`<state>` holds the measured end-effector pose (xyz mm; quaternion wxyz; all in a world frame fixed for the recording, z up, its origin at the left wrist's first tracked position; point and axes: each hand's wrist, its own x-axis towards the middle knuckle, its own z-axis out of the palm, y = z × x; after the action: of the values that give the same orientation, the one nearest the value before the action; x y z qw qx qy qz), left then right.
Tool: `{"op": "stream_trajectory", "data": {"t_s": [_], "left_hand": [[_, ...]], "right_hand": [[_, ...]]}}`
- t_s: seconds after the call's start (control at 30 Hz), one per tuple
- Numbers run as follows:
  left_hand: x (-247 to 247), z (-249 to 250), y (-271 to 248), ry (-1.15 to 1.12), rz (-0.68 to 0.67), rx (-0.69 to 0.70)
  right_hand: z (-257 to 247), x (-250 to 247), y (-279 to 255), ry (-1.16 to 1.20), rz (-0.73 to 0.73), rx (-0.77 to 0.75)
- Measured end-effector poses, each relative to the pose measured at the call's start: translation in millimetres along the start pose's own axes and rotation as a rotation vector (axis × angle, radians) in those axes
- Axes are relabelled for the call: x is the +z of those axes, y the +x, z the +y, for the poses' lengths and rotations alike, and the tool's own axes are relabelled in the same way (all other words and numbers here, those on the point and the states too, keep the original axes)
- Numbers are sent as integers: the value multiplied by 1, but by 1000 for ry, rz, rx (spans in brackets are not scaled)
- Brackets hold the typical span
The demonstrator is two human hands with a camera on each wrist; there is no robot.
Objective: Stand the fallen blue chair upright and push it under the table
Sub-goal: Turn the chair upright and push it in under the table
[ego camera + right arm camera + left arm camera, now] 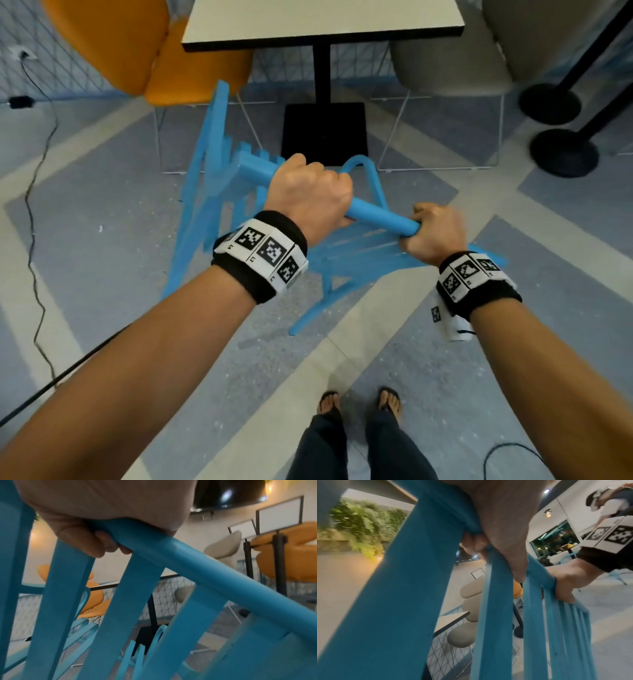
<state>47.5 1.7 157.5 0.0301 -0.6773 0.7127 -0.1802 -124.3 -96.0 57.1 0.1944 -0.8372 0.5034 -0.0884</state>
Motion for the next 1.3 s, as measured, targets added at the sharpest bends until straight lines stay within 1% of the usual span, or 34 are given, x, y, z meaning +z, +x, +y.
{"op": "stream_trajectory", "data": {"t_s": [0.07, 0.17, 0.23, 0.33, 0.37, 0.47, 0.53, 0.57, 0.67, 0.83, 0.9, 1.0, 1.07, 1.1, 1.13, 1.2, 1.3], "left_hand": [[-4, 1, -13, -8, 31, -32], [-3, 3, -37, 9, 85, -115], [1, 1, -57, 1, 81, -187], [14, -3, -83, -56, -10, -296], [20, -6, -88, -95, -60, -332], [44, -9, -108, -242, -272, -435], [61, -8, -115, -246, -317, -417], [66, -8, -115, -234, -317, -390], [77, -6, -117, -251, -333, -393], [91, -8, -132, -252, -393, -415], [93, -8, -136, -264, -400, -423], [94, -10, -137, -325, -404, -414], [93, -14, -135, -381, -421, -401], [92, -15, -135, -399, -451, -393], [91, -16, -134, -404, -481, -391], [92, -15, -130, -415, -483, -424], [94, -12, -120, -459, -380, -562]], "right_hand": [[-4, -16, -11, -44, 2, -35], [-14, -30, -26, -121, -6, -106], [-20, -32, -34, -168, 9, -145], [-34, -27, -40, -217, 58, -180], [-41, -25, -41, -223, 69, -189], [-59, -9, -50, -241, 38, -207], [-58, 4, -54, -254, 20, -192], [-56, 9, -55, -264, 18, -186], [-54, 18, -60, -272, -20, -175], [-63, 40, -71, -352, -189, -147], [-63, 45, -74, -350, -206, -141], [-62, 44, -77, -332, -170, -197], [-51, 42, -85, -300, -98, -260], [-42, 39, -90, -275, -63, -257], [-32, 36, -95, -251, -26, -228], [-14, 33, -97, -225, 60, -141], [-12, 38, -90, -209, 198, -15]]}}
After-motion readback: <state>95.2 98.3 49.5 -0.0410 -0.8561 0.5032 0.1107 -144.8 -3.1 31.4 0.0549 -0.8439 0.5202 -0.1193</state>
